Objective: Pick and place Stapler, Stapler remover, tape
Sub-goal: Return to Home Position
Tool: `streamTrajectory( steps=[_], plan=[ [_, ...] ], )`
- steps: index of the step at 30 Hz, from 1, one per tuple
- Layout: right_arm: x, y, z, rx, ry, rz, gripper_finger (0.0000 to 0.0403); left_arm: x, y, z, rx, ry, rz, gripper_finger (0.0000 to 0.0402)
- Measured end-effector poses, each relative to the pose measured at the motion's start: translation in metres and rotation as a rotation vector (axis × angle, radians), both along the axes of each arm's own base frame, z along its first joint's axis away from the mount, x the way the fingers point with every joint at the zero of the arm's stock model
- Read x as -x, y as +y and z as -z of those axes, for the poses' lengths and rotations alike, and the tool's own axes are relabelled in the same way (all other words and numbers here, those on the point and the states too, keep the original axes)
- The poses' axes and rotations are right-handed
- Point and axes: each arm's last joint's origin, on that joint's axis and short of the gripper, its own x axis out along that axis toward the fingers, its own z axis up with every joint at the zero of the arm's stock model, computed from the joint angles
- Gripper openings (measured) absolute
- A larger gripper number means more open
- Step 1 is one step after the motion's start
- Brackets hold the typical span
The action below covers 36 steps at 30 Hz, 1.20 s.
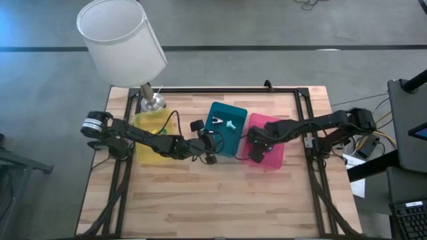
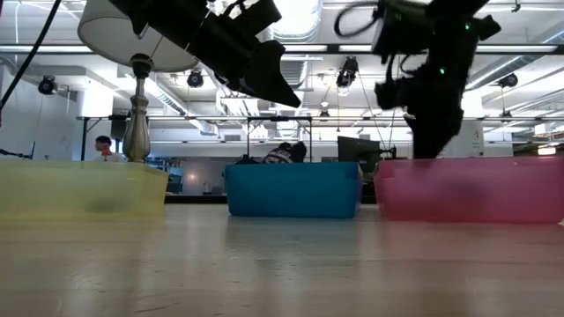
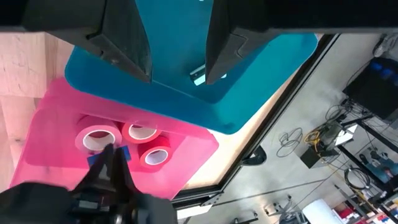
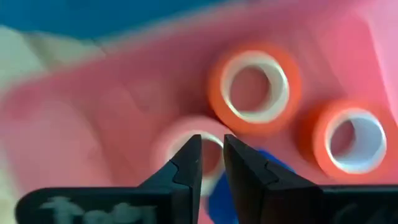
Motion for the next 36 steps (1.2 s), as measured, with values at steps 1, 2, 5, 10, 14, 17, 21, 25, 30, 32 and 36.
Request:
streamTrajectory(
  steps=[1, 2, 5, 10, 14, 17, 21, 25, 30, 32, 36],
  plan=[
    [0.003, -0.001, 0.003, -0.004, 0.031, 0.007, 0.0059, 0.000, 0.000, 0.000, 0.004, 0.000, -0.002, 0.0152],
    [0.006, -0.002, 0.007, -0.017, 0.067, 0.022, 0.0056, 0.000, 0.000, 0.000, 0.006, 0.000, -0.003, 0.0152],
    [0.017, -0.002, 0.010, -0.036, 0.176, 0.092, 0.0045, 0.000, 0.000, 0.001, 0.007, 0.006, -0.005, 0.0152],
    [0.027, -0.003, 0.009, 0.017, 0.251, 0.191, 0.0033, 0.001, 0.000, 0.001, 0.005, 0.010, -0.004, 0.0152],
    [0.026, -0.004, 0.008, 0.038, 0.239, 0.159, 0.0031, 0.001, 0.000, 0.001, 0.004, 0.013, -0.007, 0.0152],
    [0.025, -0.002, 0.008, 0.039, 0.228, 0.144, 0.0031, 0.001, 0.000, 0.001, 0.003, 0.013, -0.006, 0.0152],
    [0.019, 0.000, 0.002, 0.042, 0.202, 0.112, 0.0031, 0.001, 0.000, 0.001, -0.002, 0.017, -0.004, 0.0151],
    [0.010, 0.009, -0.011, 0.060, 0.152, 0.014, 0.0031, 0.001, -0.002, 0.002, 0.000, 0.018, 0.002, 0.0151],
    [-0.001, 0.031, -0.027, 0.232, 0.078, -0.242, 0.0031, 0.012, -0.011, -0.005, 0.023, 0.058, 0.048, 0.0128],
    [-0.003, 0.042, -0.033, 0.285, 0.040, -0.342, 0.0031, 0.024, -0.014, -0.016, 0.048, 0.065, 0.051, 0.0110],
    [0.000, 0.063, -0.042, 0.331, -0.096, -0.553, 0.0031, 0.055, -0.018, -0.041, 0.097, 0.078, 0.055, 0.0070]
  ],
)
